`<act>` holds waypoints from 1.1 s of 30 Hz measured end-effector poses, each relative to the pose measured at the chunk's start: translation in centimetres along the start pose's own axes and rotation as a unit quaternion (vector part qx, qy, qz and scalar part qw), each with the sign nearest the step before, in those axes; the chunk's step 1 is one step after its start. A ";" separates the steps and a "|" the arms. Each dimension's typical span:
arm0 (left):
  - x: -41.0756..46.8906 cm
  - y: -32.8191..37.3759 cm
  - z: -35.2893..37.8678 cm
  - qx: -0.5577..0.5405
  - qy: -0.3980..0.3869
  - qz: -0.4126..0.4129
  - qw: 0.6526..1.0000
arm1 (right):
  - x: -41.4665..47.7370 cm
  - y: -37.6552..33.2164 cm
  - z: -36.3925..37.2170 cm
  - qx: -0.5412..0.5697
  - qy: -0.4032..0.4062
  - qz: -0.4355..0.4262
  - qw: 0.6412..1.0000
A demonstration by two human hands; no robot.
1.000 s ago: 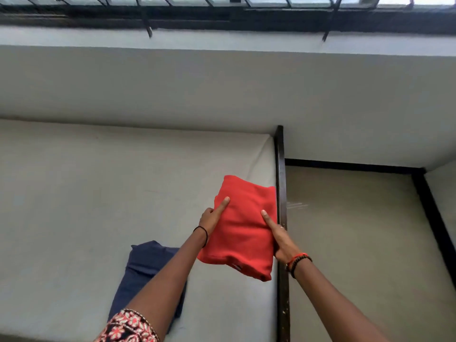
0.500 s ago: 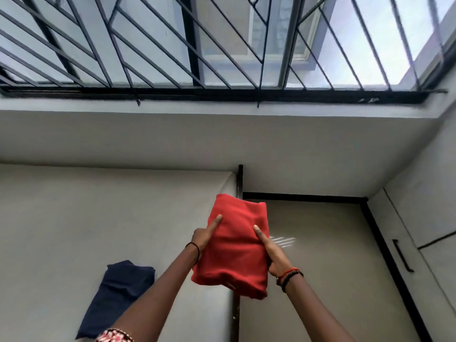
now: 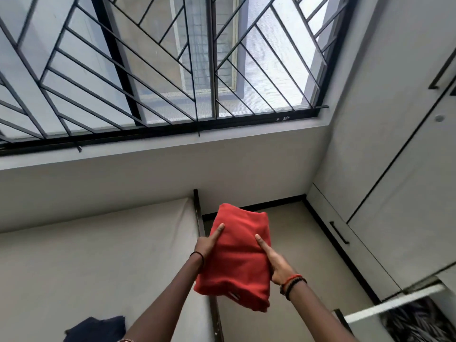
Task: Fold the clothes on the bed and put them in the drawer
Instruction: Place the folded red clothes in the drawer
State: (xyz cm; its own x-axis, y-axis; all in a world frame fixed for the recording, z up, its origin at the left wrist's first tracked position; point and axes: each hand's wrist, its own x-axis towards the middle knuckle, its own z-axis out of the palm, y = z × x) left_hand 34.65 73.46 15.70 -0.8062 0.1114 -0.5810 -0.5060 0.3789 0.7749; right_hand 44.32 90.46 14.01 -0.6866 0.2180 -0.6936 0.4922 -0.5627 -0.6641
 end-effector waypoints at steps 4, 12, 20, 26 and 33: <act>-2.1 0.0 2.1 0.015 -0.039 -0.007 0.999 | -1.9 0.9 -2.8 0.005 0.040 -0.018 0.999; -2.3 -2.1 7.2 0.047 -0.211 -0.052 0.975 | -5.3 3.7 -9.9 0.031 0.148 -0.030 0.988; -8.2 1.1 13.7 0.167 -0.305 -0.082 0.934 | -9.4 5.2 -16.4 0.128 0.213 -0.052 0.967; -10.6 1.0 22.0 0.210 -0.341 -0.075 0.913 | -12.7 5.8 -23.2 0.198 0.244 -0.072 0.946; -13.8 -0.9 33.4 0.226 -0.368 -0.089 0.897 | -16.1 7.4 -33.2 0.252 0.276 -0.080 0.924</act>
State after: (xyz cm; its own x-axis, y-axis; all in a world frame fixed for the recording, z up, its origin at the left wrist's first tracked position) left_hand 56.48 102.29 14.69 -0.2193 0.5260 -0.8217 -0.2968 0.7663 0.5698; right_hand 76.74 109.24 10.99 -0.2829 0.6259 -0.7268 0.0011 -0.7576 -0.6528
